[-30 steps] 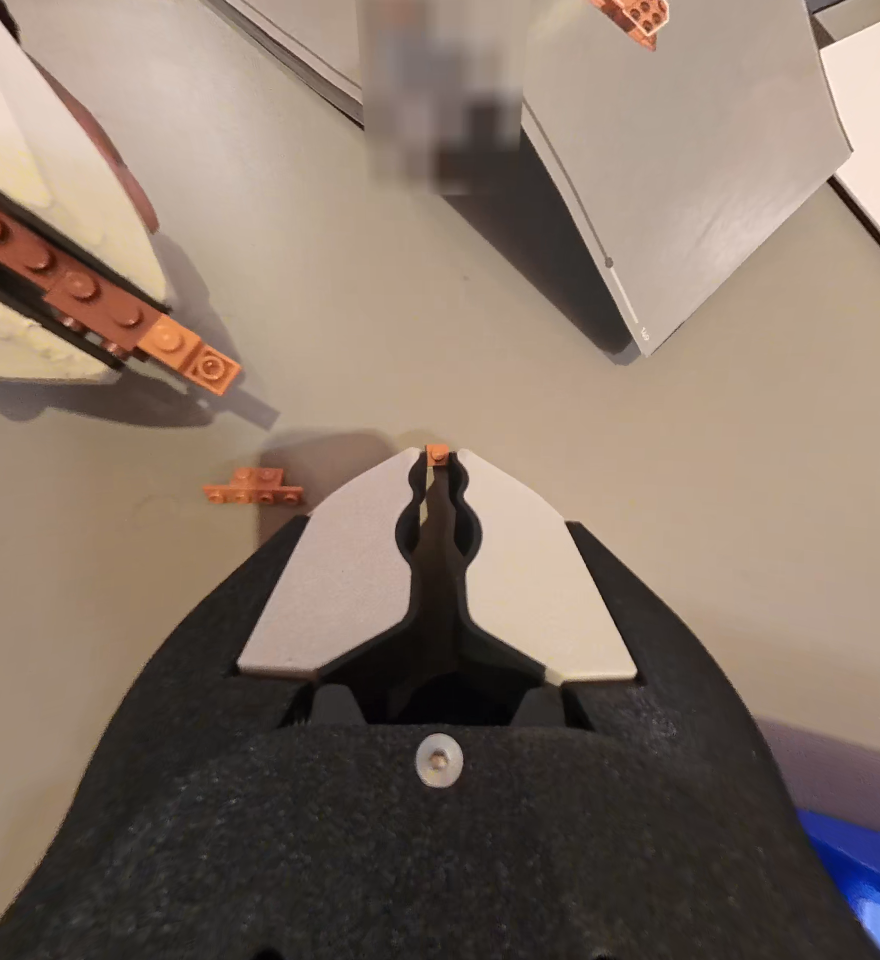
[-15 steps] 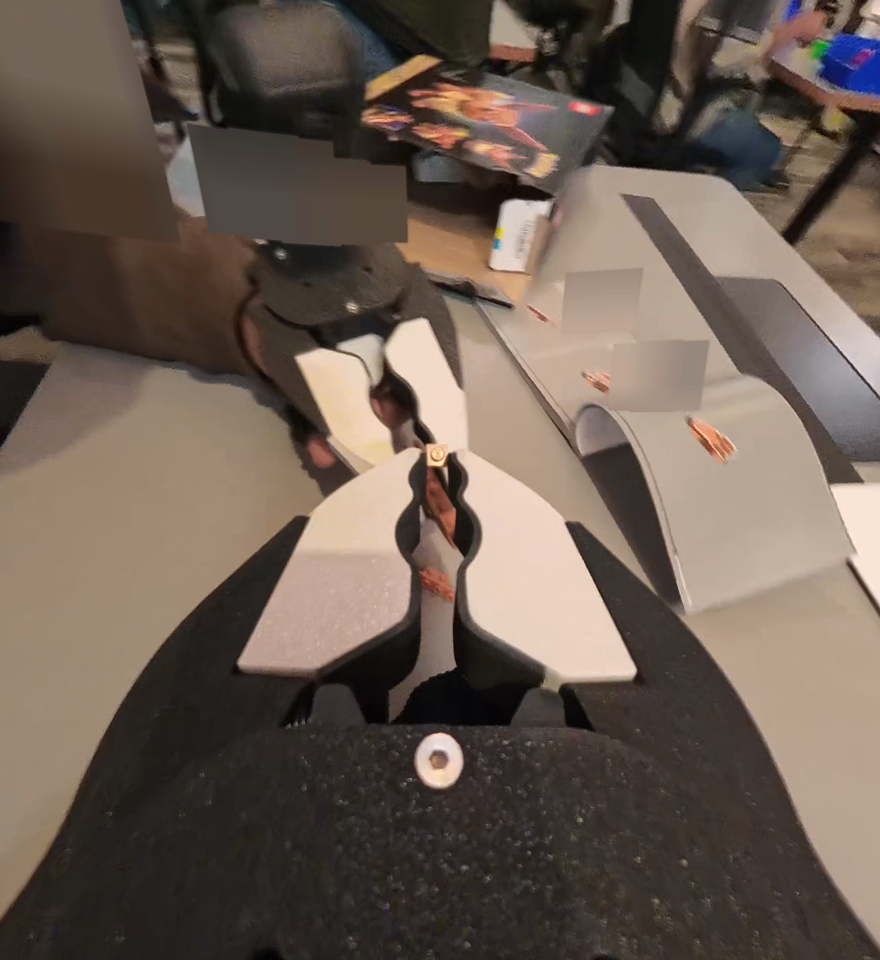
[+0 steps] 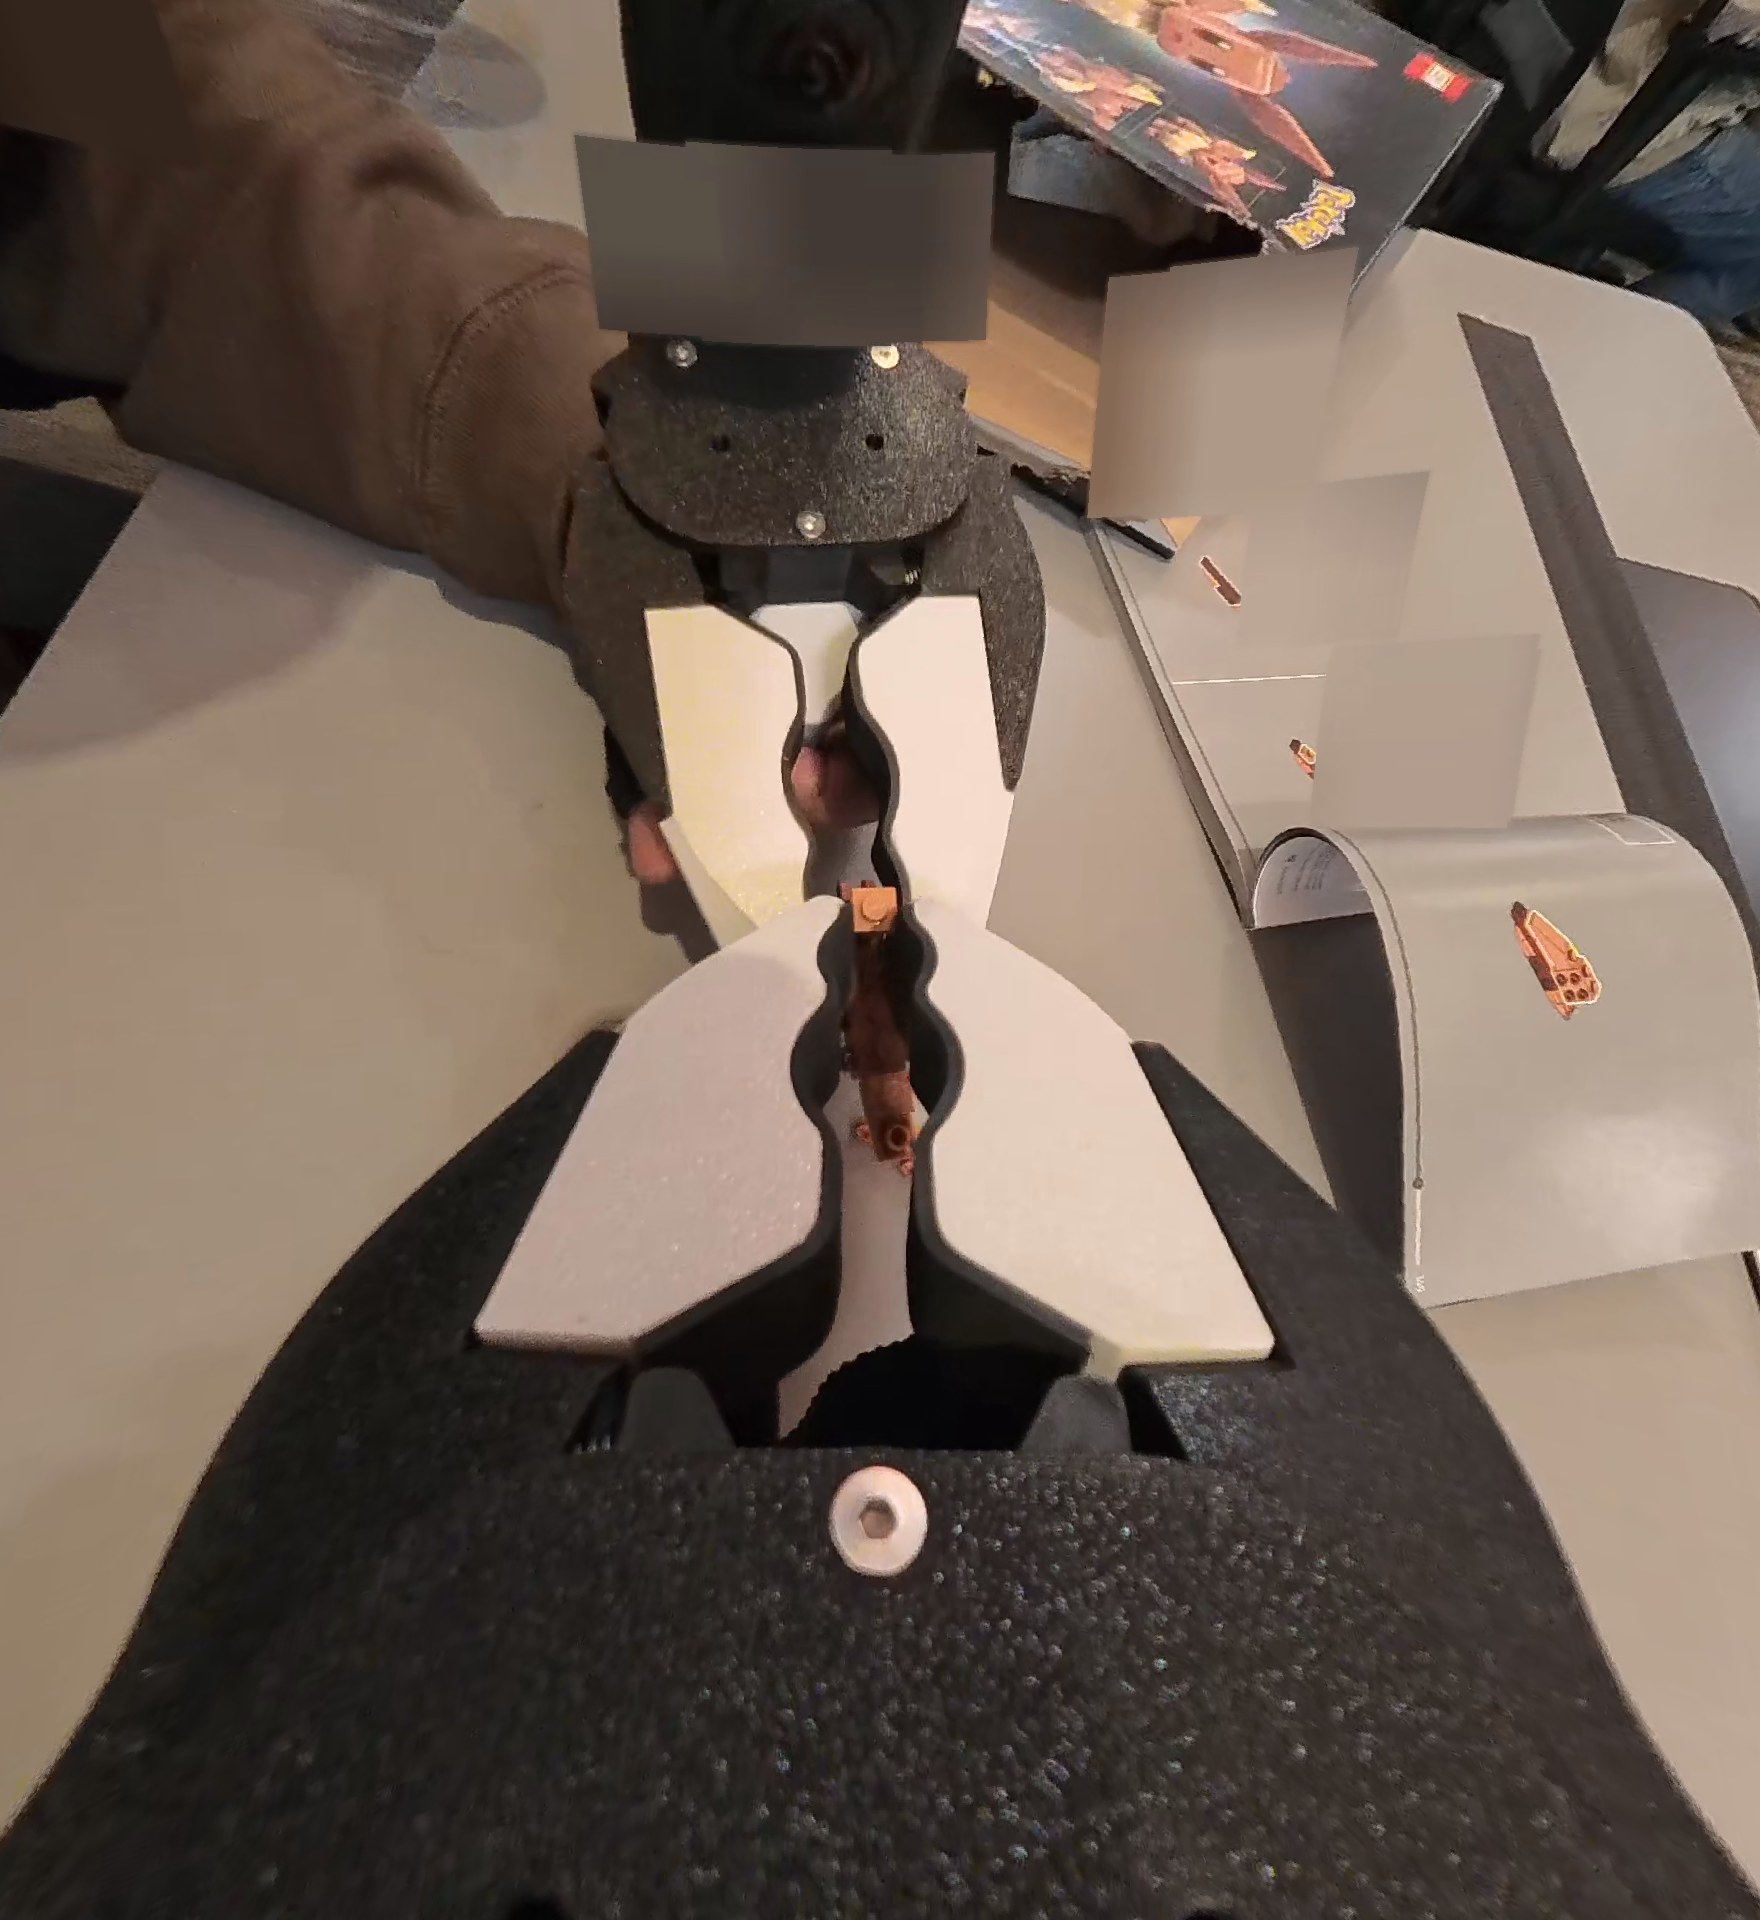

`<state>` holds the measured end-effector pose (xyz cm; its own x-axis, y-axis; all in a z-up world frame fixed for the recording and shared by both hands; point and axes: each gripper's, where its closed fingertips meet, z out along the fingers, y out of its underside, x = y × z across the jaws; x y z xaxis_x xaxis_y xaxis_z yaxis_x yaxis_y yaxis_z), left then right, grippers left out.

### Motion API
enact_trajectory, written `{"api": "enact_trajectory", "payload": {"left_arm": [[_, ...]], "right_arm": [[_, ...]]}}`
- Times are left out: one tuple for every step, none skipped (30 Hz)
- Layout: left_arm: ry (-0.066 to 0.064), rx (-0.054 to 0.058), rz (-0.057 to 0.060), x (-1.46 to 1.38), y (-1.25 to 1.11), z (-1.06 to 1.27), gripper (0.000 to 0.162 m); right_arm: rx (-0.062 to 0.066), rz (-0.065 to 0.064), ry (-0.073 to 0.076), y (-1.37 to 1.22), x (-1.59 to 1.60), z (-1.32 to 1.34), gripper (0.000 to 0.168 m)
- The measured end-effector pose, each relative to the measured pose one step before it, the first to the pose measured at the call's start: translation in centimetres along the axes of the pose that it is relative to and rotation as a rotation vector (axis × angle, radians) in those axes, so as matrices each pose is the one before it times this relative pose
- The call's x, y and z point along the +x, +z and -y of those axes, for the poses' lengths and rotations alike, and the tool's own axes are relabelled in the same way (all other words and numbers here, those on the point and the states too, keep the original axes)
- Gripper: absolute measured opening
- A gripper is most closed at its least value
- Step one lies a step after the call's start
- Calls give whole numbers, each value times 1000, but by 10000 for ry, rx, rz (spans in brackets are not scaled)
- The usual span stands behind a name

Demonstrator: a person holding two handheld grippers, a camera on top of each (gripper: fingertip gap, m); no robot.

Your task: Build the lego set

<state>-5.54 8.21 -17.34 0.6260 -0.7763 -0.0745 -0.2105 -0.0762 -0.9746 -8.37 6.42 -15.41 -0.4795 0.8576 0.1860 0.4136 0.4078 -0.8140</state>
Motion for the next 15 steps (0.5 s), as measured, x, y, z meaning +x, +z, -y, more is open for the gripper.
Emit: {"api": "enact_trajectory", "payload": {"left_arm": [[25, -8, 1, 21, 12, -3, 12], [-4, 5, -3, -2, 10, 8, 12], [-24, 36, -15, 24, -5, 50, 12], [-32, 47, -19, 23, -15, 70, 12], [-29, 34, -16, 22, 0, 48, 12], [-14, 7, -23, 46, 13, 12, 12], [6, -10, -6, 30, 9, -8, 12], [15, -19, 4, 16, 26, -24, 12], [16, -19, -8, 38, 20, -26, 12], [3, -10, -5, 31, 10, -7, 12], [-6, -2, -6, 18, 6, 0, 12], [-6, -4, -5, 10, 13, -12, 12], [-11, -5, -9, 18, 10, -4, 12], [-6, -11, -8, 34, 15, -8, 12], [4, -14, -14, 27, 21, -21, 12]], "right_arm": [[-23, -20, -32, 0, -10, -17, 7], [2, -11, -6, -30, -1, 10, 7], [26, 0, 22, -30, 2, 34, 7], [37, 4, 25, -36, -9, 52, 7], [28, 4, 24, -21, -15, 32, 7], [9, 18, 23, -8, -28, -1, 7], [0, 17, 20, -12, -17, -24, 7], [4, 22, 24, 1, -14, -27, 7], [11, 35, 28, -5, -31, -26, 7], [26, 29, 31, 0, -23, -22, 7], [31, 25, 36, -11, -10, -3, 7], [29, 28, 40, -13, -16, -5, 7], [26, 25, 33, -6, -18, -14, 7], [16, 17, 24, -14, 0, -26, 8], [11, 26, 26, -8, -25, -13, 8]]}}
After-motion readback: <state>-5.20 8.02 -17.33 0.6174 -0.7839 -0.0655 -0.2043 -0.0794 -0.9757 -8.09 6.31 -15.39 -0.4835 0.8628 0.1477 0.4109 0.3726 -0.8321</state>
